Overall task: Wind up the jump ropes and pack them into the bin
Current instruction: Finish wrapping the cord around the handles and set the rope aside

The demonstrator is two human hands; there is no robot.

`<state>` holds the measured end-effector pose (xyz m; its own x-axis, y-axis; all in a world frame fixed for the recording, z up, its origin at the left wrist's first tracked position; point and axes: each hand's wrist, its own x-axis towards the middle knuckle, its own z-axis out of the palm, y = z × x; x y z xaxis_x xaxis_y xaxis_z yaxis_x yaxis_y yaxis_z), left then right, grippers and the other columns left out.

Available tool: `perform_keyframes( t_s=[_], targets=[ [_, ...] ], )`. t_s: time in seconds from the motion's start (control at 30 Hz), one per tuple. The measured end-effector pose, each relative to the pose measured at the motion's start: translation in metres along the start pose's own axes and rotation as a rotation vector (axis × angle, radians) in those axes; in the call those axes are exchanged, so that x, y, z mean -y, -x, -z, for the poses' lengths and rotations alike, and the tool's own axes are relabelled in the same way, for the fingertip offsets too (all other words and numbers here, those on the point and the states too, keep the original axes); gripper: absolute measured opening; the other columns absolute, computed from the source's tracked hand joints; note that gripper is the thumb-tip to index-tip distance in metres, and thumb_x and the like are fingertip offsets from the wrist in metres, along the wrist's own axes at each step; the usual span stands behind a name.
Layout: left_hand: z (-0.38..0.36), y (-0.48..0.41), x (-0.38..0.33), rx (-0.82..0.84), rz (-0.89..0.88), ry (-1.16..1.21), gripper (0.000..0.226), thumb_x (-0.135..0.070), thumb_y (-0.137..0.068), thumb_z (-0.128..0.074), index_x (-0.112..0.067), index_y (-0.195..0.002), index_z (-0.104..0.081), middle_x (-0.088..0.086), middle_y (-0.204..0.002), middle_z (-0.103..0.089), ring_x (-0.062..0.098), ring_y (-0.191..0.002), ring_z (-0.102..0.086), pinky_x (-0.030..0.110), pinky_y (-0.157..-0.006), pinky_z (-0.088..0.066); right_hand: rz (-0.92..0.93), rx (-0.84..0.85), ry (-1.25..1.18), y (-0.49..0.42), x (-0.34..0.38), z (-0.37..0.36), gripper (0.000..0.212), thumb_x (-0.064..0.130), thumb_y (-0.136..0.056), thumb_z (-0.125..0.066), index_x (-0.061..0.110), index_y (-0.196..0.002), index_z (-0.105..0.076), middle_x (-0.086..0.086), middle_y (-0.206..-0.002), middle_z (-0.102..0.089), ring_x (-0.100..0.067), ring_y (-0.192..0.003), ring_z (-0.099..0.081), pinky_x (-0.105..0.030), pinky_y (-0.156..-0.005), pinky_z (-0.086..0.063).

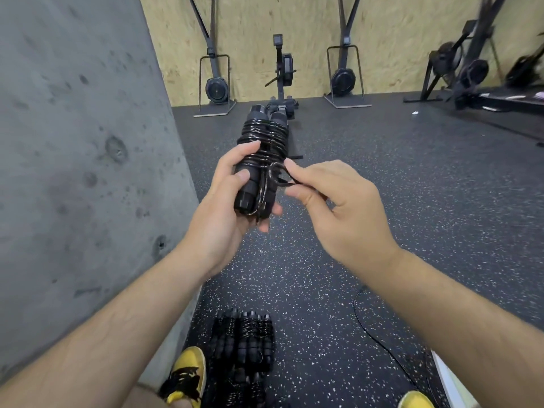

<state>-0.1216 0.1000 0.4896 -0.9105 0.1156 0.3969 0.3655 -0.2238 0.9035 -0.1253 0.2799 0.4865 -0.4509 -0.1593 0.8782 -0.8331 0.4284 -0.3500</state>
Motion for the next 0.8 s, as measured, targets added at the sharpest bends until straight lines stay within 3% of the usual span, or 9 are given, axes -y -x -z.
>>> perform_keyframes(
  t_s=[0.2, 0.47, 0.8],
  targets=[
    [-0.004, -0.001, -0.002, 0.035, 0.006, 0.054, 0.04, -0.017, -0.108, -0.027, -0.036, -0.133, -0.053, 0.014, -0.113, -0.068, 0.033, -0.073, -0.06, 0.032, -0.055, -0.04, 0.026, 0.07, 0.128, 0.001, -0.007, 0.003, 0.017, 0.011, -0.094, -0.068, 0.009, -0.109, -0.076, 0.0, -0.087, -0.068, -0.02, -0.085, -0.057, -0.024, -0.083, -0.046],
    [-0.009, -0.002, -0.003, 0.038, 0.033, 0.109, 0.039, -0.019, -0.108, -0.029, -0.037, -0.134, -0.053, 0.019, -0.12, -0.063, 0.032, -0.073, -0.058, 0.033, -0.056, -0.037, 0.006, 0.078, 0.233, 0.001, -0.011, 0.007, 0.014, 0.012, -0.095, -0.064, 0.006, -0.098, -0.076, -0.002, -0.082, -0.066, -0.022, -0.08, -0.055, -0.034, -0.077, -0.046],
    [-0.012, -0.001, 0.0, 0.046, 0.048, 0.059, 0.04, -0.019, -0.109, -0.027, -0.036, -0.136, -0.051, 0.018, -0.11, -0.065, 0.031, -0.075, -0.058, 0.033, -0.056, -0.037, 0.033, 0.059, 0.207, 0.007, -0.006, 0.001, 0.015, 0.008, -0.093, -0.067, 0.006, -0.105, -0.076, -0.001, -0.087, -0.067, -0.023, -0.081, -0.056, -0.032, -0.078, -0.047]
  ],
)
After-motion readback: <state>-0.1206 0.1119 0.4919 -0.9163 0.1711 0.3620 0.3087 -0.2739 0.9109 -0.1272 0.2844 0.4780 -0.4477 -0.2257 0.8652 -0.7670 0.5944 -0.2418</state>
